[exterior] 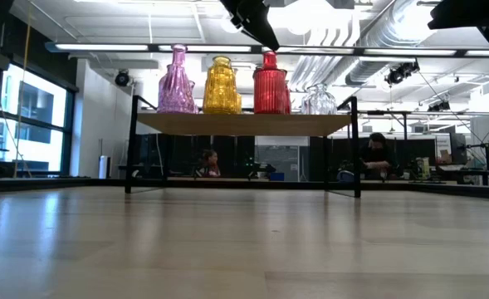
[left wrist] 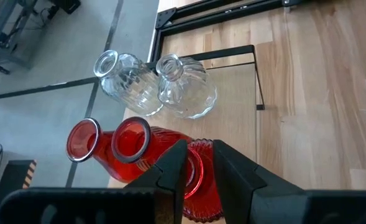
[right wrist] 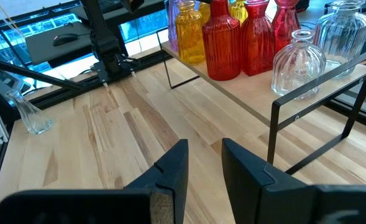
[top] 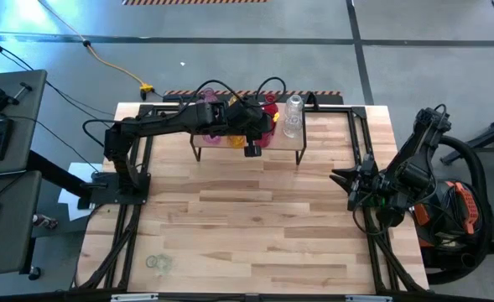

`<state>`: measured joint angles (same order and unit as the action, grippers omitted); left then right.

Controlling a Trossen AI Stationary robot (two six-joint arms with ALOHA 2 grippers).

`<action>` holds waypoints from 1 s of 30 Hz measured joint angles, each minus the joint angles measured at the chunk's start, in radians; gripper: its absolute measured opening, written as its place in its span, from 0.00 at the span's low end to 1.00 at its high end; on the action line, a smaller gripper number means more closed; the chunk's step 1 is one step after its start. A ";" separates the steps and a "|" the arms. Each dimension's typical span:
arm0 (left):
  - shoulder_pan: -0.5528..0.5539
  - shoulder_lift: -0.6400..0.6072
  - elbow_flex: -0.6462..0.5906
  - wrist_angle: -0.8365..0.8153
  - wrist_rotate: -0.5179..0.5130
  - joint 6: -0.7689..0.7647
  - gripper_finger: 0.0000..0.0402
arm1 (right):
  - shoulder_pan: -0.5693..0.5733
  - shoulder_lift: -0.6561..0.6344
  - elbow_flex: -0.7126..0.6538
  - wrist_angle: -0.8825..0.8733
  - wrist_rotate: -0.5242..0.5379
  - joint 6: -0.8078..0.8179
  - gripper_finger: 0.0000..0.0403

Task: Sort vases onto shelf
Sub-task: Put the red vase on the shelf aligned with the other red vases

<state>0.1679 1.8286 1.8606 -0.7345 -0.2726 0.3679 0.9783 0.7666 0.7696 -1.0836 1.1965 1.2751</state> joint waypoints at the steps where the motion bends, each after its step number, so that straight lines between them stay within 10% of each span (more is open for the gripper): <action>1: -0.001 -0.002 0.000 0.000 0.000 0.000 0.17 | 0.000 0.000 0.000 0.000 0.000 0.000 0.20; 30: 0.003 -0.033 0.000 -0.155 -0.134 -0.028 0.17 | 0.000 0.000 0.000 0.001 -0.003 0.004 0.20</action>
<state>0.1706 1.7957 1.8610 -0.8898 -0.4070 0.3404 0.9781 0.7670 0.7696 -1.0824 1.1931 1.2789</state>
